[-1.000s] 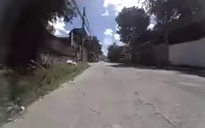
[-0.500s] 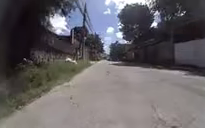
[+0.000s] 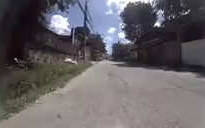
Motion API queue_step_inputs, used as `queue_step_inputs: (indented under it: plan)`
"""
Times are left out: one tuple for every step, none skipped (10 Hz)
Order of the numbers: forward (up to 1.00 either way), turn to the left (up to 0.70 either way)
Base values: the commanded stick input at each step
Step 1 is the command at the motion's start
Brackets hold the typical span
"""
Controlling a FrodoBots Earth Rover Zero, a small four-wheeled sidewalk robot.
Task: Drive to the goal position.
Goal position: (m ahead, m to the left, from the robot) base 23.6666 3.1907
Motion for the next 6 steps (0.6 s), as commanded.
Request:
queue_step_inputs:
  plan:
    - [1.00,0.00]
    - [1.00,0.00]
    - [1.00,0.00]
    - [1.00,0.00]
    - [1.00,0.00]
    - [1.00,0.00]
